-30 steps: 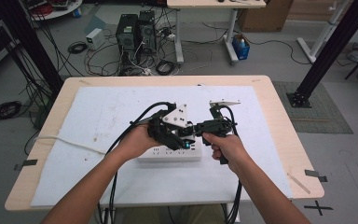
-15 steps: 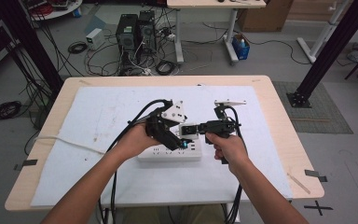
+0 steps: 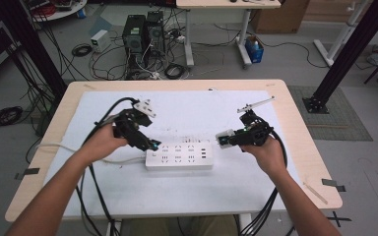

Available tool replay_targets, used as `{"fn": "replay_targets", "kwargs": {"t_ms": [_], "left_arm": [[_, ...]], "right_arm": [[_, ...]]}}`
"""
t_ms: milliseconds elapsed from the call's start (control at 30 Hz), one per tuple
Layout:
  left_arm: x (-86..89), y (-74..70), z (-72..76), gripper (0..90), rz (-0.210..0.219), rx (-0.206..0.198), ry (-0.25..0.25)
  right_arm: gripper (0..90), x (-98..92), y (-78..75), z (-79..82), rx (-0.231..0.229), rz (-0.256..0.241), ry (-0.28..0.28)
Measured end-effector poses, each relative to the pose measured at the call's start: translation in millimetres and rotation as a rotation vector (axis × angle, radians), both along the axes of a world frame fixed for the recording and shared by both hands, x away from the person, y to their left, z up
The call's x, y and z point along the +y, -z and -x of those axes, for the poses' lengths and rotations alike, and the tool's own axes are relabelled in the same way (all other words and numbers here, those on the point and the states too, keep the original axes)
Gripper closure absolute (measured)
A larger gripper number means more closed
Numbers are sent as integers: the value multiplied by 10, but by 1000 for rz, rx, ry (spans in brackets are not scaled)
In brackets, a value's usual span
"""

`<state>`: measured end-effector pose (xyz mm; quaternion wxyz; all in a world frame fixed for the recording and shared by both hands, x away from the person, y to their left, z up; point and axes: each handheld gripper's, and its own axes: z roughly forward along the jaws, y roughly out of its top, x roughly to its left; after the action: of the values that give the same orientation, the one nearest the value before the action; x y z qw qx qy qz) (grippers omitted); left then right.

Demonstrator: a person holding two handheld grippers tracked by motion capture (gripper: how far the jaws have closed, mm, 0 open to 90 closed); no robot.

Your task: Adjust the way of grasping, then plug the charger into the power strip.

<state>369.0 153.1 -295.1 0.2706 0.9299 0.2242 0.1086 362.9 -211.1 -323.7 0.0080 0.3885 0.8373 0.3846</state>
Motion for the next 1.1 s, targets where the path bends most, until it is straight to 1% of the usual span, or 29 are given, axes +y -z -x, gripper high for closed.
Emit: {"fn": "replay_targets", "kwargs": {"t_ms": [33,67,100,133,200,233,267,300,333,367,400,433,467,500,533,567,667,733,767,900,967,1033,1067,1100], "left_arm": [[105,-16,-32,206,-11,1,-45],[169,-29,-55,206,-19,4,-59],[247,-44,-74,207,-20,10,-73],[322,-56,-87,206,-22,10,-76],[441,-74,-104,206,-15,16,-90],[494,-85,-111,206,-17,14,-102],[538,-82,-113,206,-9,14,-121],[579,-76,-118,206,-2,26,-125],[616,-68,-124,206,-4,35,-120],[645,-43,-122,206,-4,42,-130],[665,-32,-126,206,-12,48,-127],[665,-32,-126,206,-12,48,-127],[711,7,-128,206,-12,50,-132],[732,16,-135,206,-13,45,-135],[748,22,-138,206,-9,49,-144],[762,27,-144,206,-6,51,-139],[772,21,-134,207,-5,37,-133],[767,21,-121,207,2,28,-139],[767,16,-117,206,-6,26,-135],[758,15,-92,207,-10,20,-142],[758,23,-76,206,-4,39,-126],[759,36,-52,206,-15,63,-93],[756,50,-41,206,-18,76,-86],[756,50,-41,207,-18,76,-86]], "right_arm": [[621,-9,-27,-2,-13,29,-5],[621,-17,-58,-7,-23,64,-20],[621,-20,-74,-13,-27,83,-29],[621,-24,-92,-24,-31,106,-45],[621,-25,-118,-30,-45,154,-72],[621,-31,-129,-32,-52,168,-88],[621,-39,-138,-35,-61,177,-95],[621,-51,-150,-39,-69,189,-99],[621,-63,-164,-44,-73,201,-101],[621,-71,-178,-46,-81,217,-107],[621,-79,-199,-40,-89,249,-106],[621,-79,-199,-40,-89,249,-106],[620,-82,-209,-37,-94,267,-110],[620,-100,-232,-31,-94,303,-119],[620,-111,-241,-26,-84,312,-123],[620,-133,-251,-15,-80,321,-122],[620,-154,-257,-4,-77,314,-123],[620,-165,-259,-1,-83,313,-130],[620,-159,-262,5,-80,311,-129],[620,-122,-270,20,-87,314,-141],[620,-102,-269,26,-91,317,-146],[620,-82,-266,33,-93,319,-160],[620,-71,-263,41,-99,323,-167],[620,-71,-263,41,-99,323,-167]]}}
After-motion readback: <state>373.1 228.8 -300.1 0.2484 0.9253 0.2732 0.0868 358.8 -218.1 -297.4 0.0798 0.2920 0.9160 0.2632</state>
